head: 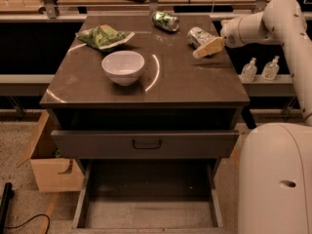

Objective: Place 7up can into middle drawer

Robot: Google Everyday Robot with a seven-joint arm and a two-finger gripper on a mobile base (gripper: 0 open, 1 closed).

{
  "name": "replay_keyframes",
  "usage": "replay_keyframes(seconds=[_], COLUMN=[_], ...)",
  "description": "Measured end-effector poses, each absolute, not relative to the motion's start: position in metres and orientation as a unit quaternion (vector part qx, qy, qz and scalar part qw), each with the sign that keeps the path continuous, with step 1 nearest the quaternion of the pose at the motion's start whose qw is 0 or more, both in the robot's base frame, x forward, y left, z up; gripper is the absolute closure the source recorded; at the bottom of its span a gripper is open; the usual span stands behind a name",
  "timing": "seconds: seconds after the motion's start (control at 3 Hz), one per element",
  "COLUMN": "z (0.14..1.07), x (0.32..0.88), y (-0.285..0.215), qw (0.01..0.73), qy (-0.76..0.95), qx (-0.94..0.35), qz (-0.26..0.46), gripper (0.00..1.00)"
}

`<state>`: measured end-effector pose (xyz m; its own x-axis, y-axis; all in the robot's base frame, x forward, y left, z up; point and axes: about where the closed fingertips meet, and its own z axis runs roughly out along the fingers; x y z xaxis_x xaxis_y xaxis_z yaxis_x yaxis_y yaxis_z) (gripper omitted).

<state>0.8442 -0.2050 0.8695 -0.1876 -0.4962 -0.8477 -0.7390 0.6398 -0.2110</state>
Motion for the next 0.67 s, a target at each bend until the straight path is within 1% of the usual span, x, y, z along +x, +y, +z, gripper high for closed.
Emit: replay_keyframes(seconds=[0.33,0.67], z=[0.8587,0.8572], x=[0.8425,0.8403], y=[-0.1961,-0.1934], qw=[0.483,0.486], qy=[0.764,0.762], qx=[-0.41,-0.41], qz=[0.124,0.123], gripper=[0.16,0.4])
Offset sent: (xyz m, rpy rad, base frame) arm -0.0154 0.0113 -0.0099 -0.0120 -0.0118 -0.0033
